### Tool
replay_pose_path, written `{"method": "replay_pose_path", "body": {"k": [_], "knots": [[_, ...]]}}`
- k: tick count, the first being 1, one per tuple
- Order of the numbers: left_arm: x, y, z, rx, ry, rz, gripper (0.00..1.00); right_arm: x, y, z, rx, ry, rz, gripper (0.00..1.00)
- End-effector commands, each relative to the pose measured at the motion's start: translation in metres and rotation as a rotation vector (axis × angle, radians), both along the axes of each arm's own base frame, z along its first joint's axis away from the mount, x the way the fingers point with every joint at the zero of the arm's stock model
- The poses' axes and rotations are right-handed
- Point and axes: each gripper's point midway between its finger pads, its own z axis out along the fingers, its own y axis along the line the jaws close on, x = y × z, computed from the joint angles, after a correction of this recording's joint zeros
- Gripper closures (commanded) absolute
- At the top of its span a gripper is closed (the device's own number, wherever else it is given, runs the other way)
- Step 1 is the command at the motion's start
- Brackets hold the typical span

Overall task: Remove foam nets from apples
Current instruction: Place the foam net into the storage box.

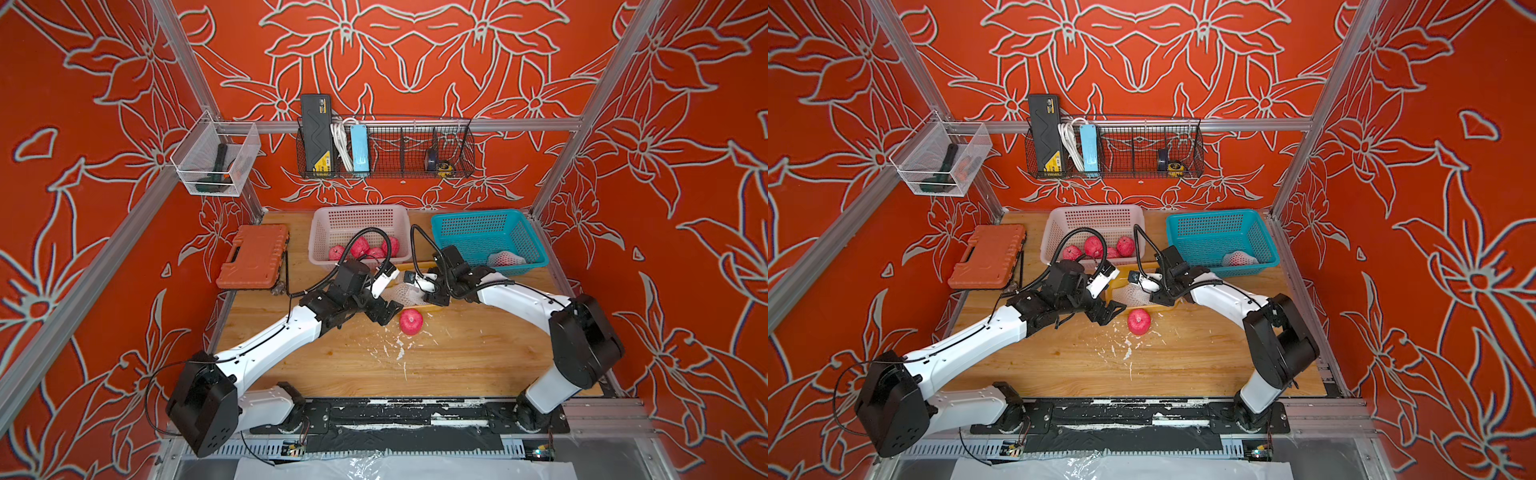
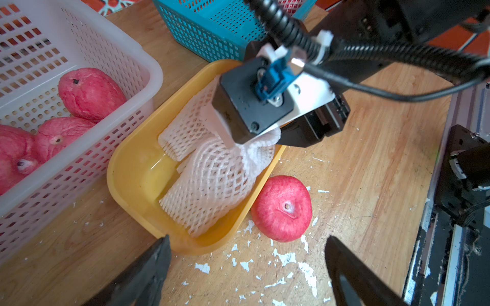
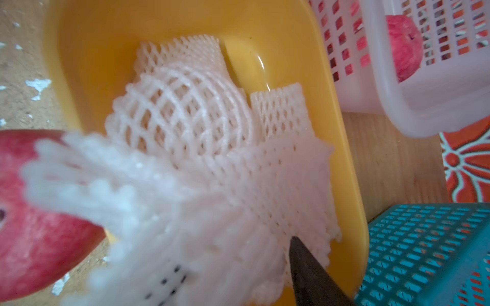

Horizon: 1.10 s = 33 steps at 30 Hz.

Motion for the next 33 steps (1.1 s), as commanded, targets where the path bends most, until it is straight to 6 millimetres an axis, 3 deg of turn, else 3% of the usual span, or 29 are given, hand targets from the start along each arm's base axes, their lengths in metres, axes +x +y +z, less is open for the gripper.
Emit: {"method": "replay_pose_path", "body": {"k": [1,14,19,29,33], "knots": [[-0.005,0.003,-0.007,0.02,0.016,-0.013,0.1,-0.006,-0.006,0.011,0.002,-0.013,0.01,0.33],[-0.009,0.004,-0.024,0.04,0.059,-0.025,0.1,-0.02,-0.014,0.017,0.019,-0.009,-0.007,0.26],[-0.012,0.005,-0.031,0.047,0.076,-0.029,0.1,-0.026,-0.014,0.016,0.043,0.004,-0.011,0.18],[-0.012,0.004,-0.03,0.041,0.072,-0.029,0.1,-0.026,-0.007,0.049,0.144,-0.048,-0.018,0.15],[-0.015,0.004,-0.034,0.041,0.082,-0.038,0.1,-0.026,-0.005,0.053,0.16,-0.047,-0.012,0.16]]}}
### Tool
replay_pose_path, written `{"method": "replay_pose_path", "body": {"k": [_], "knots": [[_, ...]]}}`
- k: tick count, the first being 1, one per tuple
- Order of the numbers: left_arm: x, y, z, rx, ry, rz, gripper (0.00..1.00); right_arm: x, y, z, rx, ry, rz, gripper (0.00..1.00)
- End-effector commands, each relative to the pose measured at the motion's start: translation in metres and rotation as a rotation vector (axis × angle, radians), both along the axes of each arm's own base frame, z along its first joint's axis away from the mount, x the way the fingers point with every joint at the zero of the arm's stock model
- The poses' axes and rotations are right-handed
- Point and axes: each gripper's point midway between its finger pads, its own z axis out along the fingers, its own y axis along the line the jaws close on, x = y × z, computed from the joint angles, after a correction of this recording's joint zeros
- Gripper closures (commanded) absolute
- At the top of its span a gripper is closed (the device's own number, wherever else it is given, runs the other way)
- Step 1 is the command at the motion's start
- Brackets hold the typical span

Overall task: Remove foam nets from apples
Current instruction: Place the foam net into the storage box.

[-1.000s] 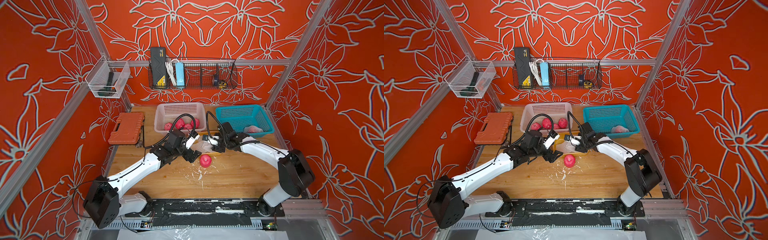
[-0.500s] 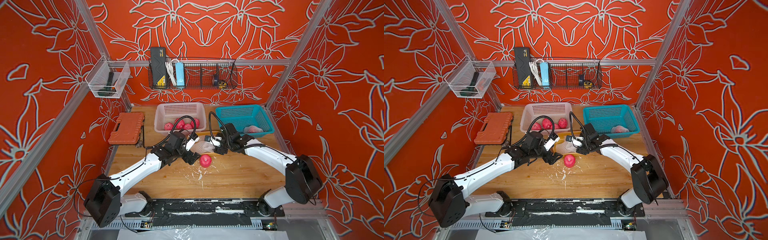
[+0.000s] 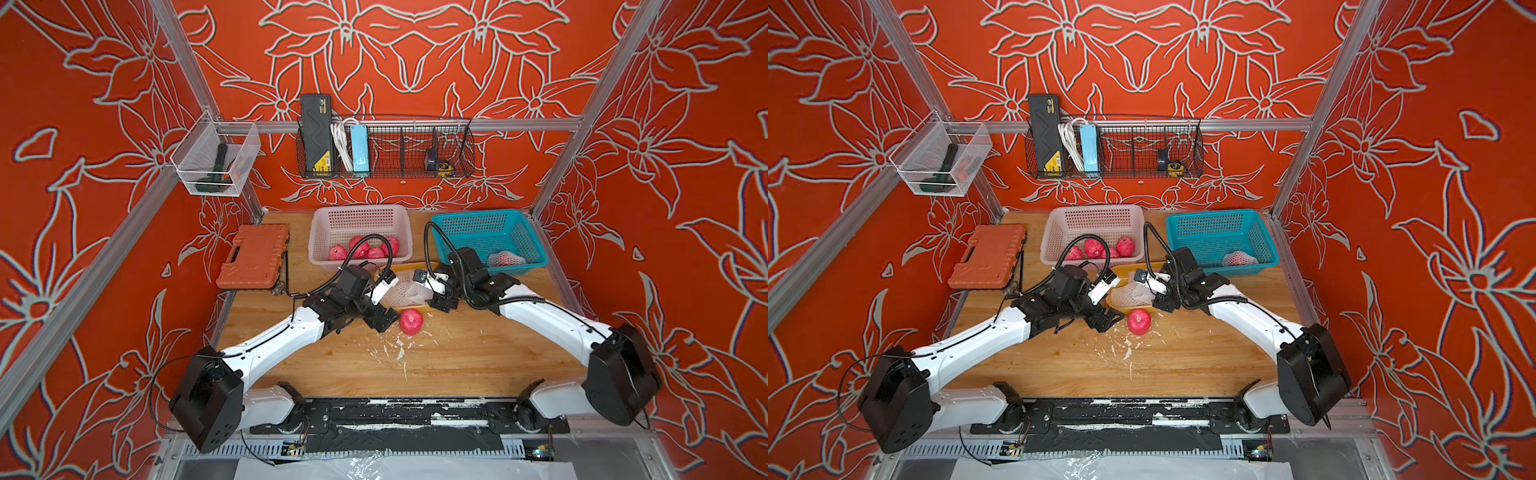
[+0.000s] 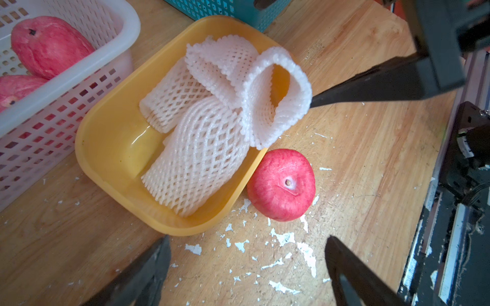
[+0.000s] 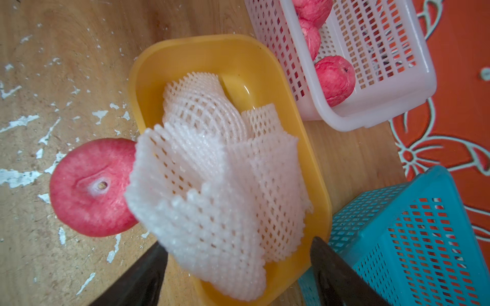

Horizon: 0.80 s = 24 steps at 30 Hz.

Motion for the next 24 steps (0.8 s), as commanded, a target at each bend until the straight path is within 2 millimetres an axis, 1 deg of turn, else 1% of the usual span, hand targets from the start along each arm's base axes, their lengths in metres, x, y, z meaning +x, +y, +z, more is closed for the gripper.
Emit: {"method": "replay_pose_path", "body": {"k": [1,3,6,9,11,13,14,18,20,24], "knots": [[-0.003,0.001,-0.006,0.003,0.008,-0.02,0.1,0.001,0.005,0.009,0.042,-0.005,0.01,0.17],[-0.005,0.001,-0.009,0.005,0.018,-0.02,0.1,0.003,0.007,0.01,0.052,-0.008,0.009,0.21],[-0.007,0.001,-0.01,-0.003,0.022,-0.022,0.1,0.001,0.014,0.007,0.059,0.013,0.045,0.3],[-0.007,0.0,-0.01,-0.008,0.023,-0.021,0.1,0.005,0.02,-0.003,0.05,0.037,0.067,0.42],[-0.007,0.0,-0.009,-0.009,0.023,-0.022,0.1,0.005,0.025,-0.012,0.044,0.067,0.087,0.53],[-0.007,0.0,-0.01,-0.006,0.023,-0.019,0.1,0.007,0.029,-0.019,0.039,0.091,0.095,0.62],[-0.008,0.0,-0.01,-0.007,0.023,-0.021,0.1,0.008,0.03,-0.023,0.037,0.101,0.096,0.68],[-0.008,0.0,-0.011,-0.008,0.026,-0.022,0.1,0.007,0.031,-0.039,0.013,0.138,0.106,0.84],[-0.009,0.0,-0.011,-0.007,0.027,-0.023,0.1,0.007,0.03,-0.047,-0.007,0.154,0.107,0.87],[-0.009,-0.002,-0.012,-0.009,0.034,-0.028,0.1,0.008,0.03,-0.056,-0.033,0.171,0.111,0.87]]}}
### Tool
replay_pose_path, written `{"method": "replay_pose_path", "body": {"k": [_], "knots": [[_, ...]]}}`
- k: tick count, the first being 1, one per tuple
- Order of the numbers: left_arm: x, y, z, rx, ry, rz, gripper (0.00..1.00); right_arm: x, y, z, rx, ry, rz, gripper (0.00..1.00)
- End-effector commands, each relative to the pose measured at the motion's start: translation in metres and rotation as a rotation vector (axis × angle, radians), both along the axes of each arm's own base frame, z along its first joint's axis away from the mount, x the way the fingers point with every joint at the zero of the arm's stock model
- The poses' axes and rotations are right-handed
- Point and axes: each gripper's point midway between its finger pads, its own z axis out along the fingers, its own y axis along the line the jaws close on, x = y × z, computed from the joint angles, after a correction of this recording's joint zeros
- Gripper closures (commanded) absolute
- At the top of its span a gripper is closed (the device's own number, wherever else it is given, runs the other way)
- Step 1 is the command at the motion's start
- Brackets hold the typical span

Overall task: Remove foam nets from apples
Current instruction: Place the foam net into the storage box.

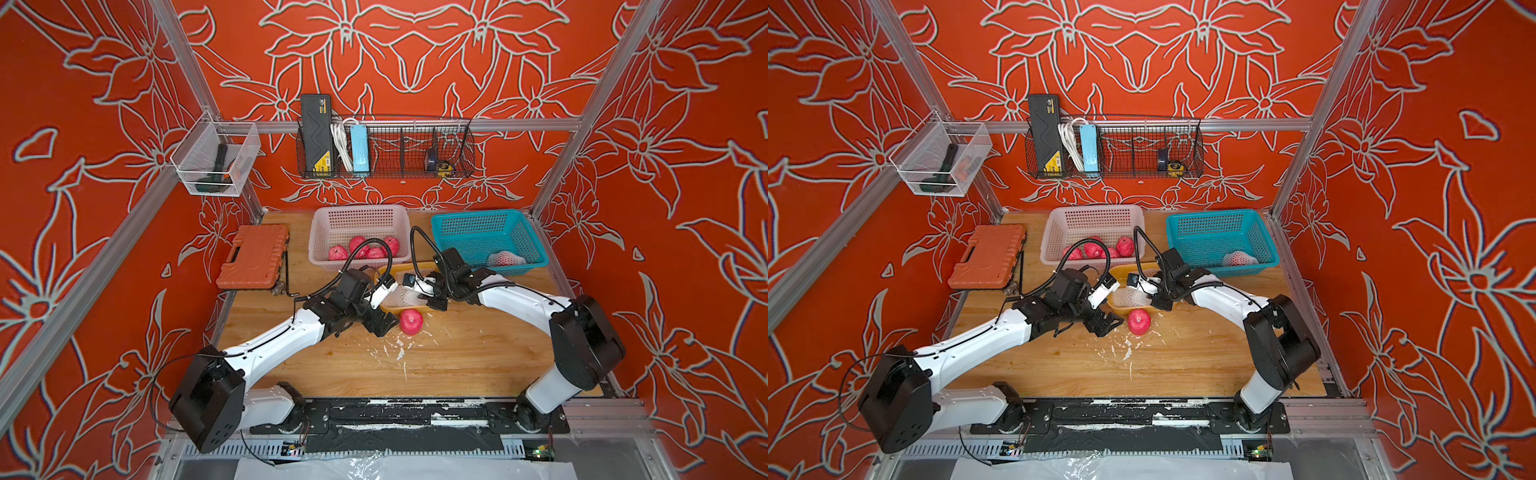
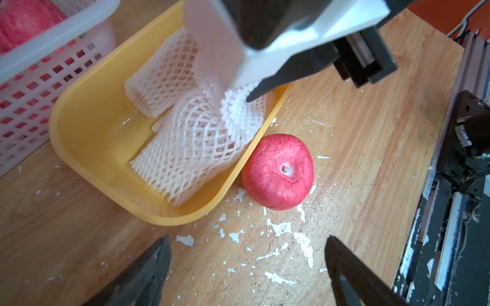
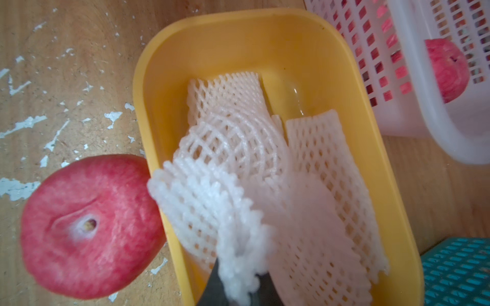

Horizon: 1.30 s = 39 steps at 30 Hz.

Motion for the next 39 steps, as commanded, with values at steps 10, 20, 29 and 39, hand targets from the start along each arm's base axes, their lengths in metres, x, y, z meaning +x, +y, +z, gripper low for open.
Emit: {"method": "replay_pose_path", "body": {"k": [10,20,29,39], "knots": [[-0.003,-0.007,-0.002,-0.014,0.007,-0.022,0.1,0.021,0.004,-0.012,-0.059,0.015,-0.048,0.75],[-0.004,-0.007,0.0,-0.015,0.001,-0.027,0.1,0.017,-0.007,0.015,-0.032,-0.052,-0.099,0.38],[-0.008,-0.012,-0.004,-0.015,0.011,-0.049,0.1,0.009,-0.012,0.04,0.014,-0.088,-0.114,0.14],[-0.015,-0.021,-0.018,-0.013,0.034,-0.074,0.09,-0.007,-0.019,0.035,0.027,-0.069,-0.102,0.02]]}}
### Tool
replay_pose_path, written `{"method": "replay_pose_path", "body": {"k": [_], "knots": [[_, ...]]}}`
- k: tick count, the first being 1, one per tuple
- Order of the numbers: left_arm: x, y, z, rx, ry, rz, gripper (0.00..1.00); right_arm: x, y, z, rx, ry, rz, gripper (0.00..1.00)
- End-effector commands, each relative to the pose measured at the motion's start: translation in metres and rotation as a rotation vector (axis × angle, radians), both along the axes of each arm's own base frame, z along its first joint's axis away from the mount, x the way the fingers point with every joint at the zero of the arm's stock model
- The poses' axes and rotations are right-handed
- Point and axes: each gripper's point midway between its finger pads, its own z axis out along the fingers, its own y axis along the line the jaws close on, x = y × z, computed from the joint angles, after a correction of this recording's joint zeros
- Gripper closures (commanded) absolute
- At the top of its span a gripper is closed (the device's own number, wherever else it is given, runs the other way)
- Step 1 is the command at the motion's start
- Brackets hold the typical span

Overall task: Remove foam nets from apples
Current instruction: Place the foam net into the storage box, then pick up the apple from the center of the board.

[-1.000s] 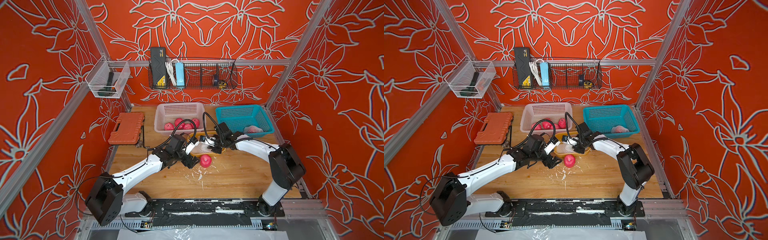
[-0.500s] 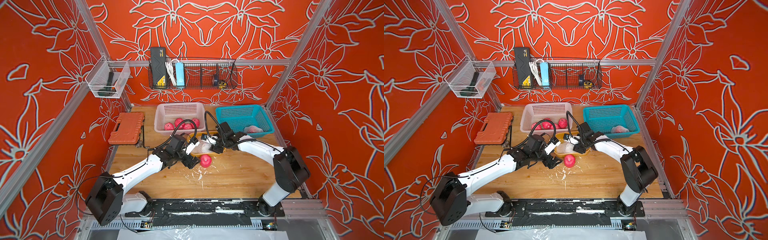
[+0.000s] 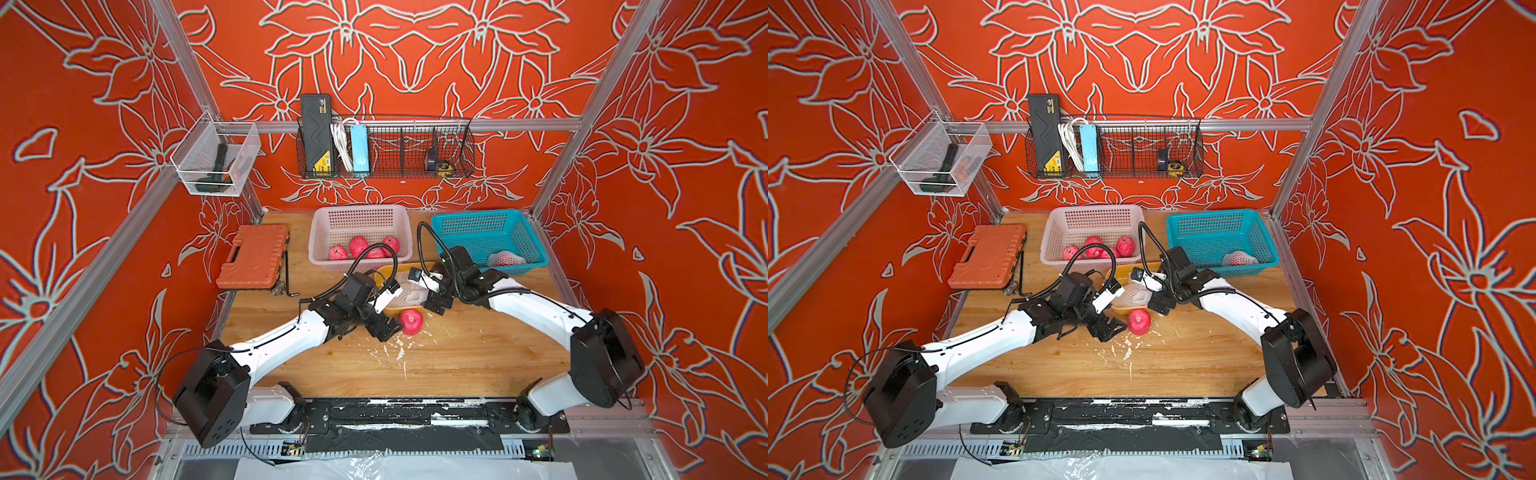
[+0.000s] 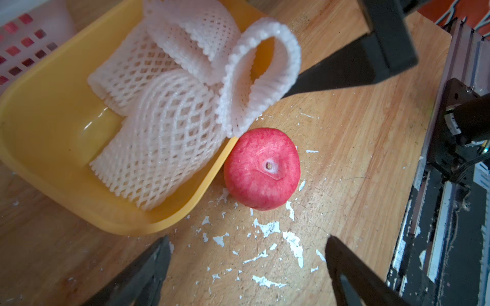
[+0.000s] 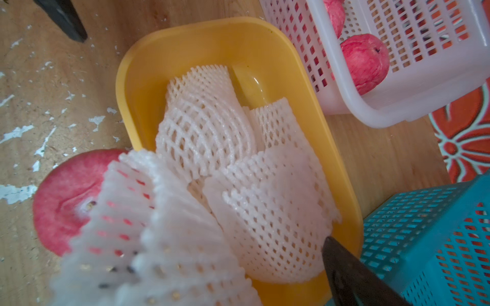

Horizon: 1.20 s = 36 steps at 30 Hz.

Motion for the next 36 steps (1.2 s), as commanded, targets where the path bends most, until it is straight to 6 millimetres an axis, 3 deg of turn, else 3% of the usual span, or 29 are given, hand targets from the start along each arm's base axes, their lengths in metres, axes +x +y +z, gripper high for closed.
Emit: {"method": "replay_pose_path", "body": {"k": [1,11,36], "knots": [[-0.004,-0.008,-0.006,-0.01,0.007,-0.025,0.09,-0.007,0.0,0.006,0.023,-0.003,0.01,0.02],[-0.008,-0.02,-0.017,-0.018,0.01,-0.039,0.08,-0.012,-0.004,0.012,0.034,-0.005,-0.003,0.01],[0.013,-0.053,-0.047,0.021,-0.034,-0.103,0.06,-0.035,-0.036,0.069,0.143,-0.151,-0.12,0.01]]}}
